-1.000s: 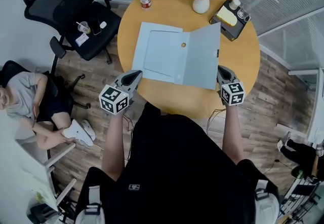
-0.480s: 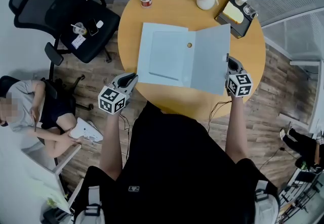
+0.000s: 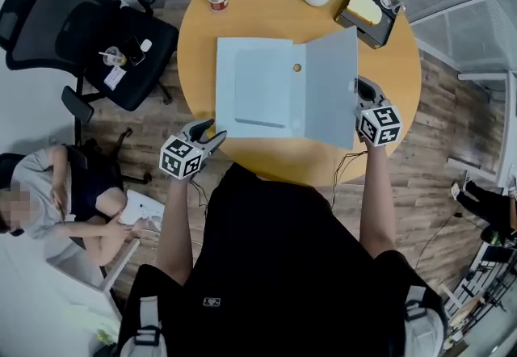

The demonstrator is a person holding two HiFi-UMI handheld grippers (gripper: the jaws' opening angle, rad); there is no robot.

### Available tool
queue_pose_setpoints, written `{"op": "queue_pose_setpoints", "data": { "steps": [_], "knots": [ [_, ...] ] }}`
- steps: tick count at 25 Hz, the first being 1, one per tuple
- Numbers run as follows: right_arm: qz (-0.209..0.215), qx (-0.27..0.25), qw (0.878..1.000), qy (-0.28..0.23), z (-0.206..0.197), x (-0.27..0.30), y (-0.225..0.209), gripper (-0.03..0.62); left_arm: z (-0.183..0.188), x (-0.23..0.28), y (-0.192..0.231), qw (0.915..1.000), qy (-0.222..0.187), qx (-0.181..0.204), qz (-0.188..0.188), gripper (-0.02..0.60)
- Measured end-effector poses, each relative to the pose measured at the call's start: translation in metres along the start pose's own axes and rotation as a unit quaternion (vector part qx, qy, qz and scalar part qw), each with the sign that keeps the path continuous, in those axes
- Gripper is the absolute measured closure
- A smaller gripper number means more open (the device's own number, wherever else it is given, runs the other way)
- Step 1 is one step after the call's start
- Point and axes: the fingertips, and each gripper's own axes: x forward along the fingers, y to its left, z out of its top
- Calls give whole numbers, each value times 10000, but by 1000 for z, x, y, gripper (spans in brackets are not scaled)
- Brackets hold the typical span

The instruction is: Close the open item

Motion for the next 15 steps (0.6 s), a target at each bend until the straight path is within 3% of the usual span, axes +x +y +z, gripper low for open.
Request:
{"op": "queue_pose_setpoints", "data": {
  "steps": [6, 12, 15],
  "knots": [
    [26, 150, 9997, -179, 12, 7, 16, 584, -17, 25, -7, 9970, 460, 126, -609, 308],
    [168, 611, 9963, -579, 20, 14, 30, 585, -25, 33, -4, 9919, 766, 810, -608, 325],
    [294, 518, 9968, -528, 18, 22, 46, 585, -27, 33, -5, 9895, 827, 945, -722, 325]
  ]
}}
